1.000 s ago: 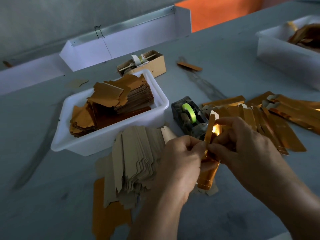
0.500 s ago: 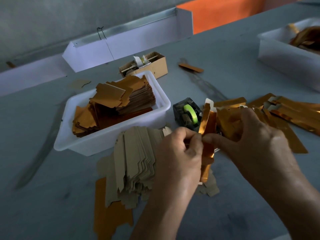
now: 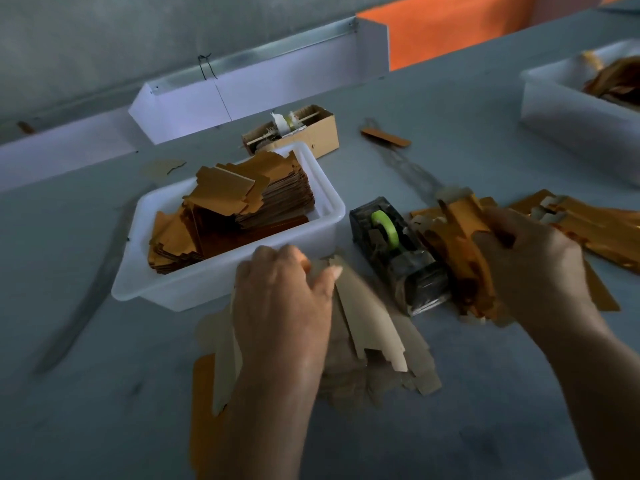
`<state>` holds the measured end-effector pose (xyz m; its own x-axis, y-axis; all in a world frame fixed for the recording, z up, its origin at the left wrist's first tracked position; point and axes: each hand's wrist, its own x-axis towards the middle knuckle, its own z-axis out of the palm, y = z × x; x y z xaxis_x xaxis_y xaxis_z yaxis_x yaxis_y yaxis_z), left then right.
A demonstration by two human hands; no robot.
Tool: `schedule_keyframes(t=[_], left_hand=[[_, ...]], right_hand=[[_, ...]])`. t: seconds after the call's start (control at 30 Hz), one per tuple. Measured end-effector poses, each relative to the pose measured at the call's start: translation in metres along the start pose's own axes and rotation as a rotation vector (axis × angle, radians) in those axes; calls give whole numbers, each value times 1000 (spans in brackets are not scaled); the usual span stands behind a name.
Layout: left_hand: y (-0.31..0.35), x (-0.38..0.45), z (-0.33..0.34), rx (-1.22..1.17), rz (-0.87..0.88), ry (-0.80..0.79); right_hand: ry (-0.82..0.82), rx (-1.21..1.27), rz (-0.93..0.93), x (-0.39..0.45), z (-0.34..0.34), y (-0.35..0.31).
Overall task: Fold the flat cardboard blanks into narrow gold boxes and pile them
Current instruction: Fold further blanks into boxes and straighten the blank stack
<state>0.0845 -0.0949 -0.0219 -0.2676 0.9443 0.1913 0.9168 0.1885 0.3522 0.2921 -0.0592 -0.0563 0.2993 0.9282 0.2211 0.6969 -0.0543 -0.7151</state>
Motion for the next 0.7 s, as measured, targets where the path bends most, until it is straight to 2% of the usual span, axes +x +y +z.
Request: schedule_keyframes(t=[0.1, 0.23, 0.43, 0.5, 0.53, 0.6, 0.67, 0.7], left_hand=[[-1, -3, 13, 226, -65, -108], [6, -10, 26, 294, -94, -129], [8, -11, 29, 179, -96, -135], [10, -12, 29, 156, -101, -142], [10, -12, 29, 142, -99, -144], [11, -12, 29, 107, -88, -148], [8, -12, 28, 77, -72, -154], [7, -12, 27, 68, -63, -156]], right_hand=[[-24, -326, 26, 21, 5, 18], [-67, -431, 151, 29, 8, 28], [114, -231, 13, 4, 2, 23], [117, -97, -50, -16, -4, 12], [57, -18, -95, -29, -7, 5], [-229, 105, -135, -56, -7, -10], [-517, 118, -117, -80, 5, -19], [-582, 87, -122, -89, 13, -21]])
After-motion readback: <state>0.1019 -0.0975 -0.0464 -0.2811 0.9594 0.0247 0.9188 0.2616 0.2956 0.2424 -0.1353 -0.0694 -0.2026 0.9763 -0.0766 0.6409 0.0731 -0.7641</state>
